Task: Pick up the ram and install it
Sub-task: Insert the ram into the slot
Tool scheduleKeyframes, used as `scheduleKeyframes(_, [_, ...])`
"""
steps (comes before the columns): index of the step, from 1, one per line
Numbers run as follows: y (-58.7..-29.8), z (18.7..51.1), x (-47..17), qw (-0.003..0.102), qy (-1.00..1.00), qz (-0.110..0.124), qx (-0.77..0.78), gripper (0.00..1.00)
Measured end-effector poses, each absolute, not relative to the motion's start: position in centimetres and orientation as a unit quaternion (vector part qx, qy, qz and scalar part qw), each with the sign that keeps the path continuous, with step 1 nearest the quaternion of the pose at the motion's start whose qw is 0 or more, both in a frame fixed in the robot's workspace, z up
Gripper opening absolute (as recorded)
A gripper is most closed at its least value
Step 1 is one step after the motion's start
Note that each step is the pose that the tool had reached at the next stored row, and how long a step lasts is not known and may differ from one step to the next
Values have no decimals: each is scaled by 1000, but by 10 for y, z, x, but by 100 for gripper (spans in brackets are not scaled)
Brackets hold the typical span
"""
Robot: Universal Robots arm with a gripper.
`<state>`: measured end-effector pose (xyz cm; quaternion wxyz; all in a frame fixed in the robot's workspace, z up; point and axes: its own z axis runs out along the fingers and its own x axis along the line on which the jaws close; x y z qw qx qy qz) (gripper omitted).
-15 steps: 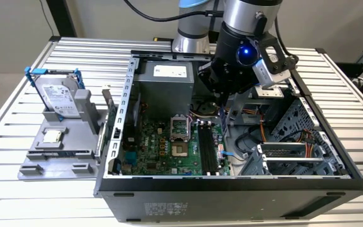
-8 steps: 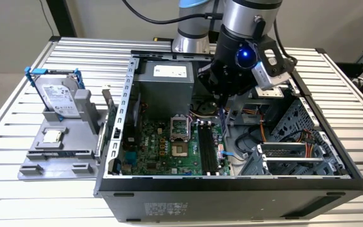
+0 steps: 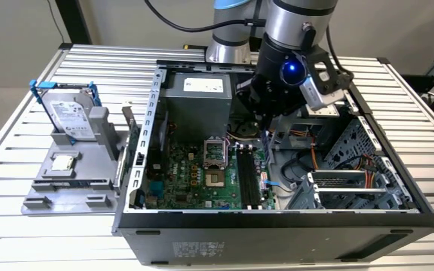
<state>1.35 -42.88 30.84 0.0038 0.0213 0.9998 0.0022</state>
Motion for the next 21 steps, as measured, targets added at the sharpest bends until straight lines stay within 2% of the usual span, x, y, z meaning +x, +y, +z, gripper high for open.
scheduleKeyframes(21, [-429,294,14,4,1000,2,21,0])
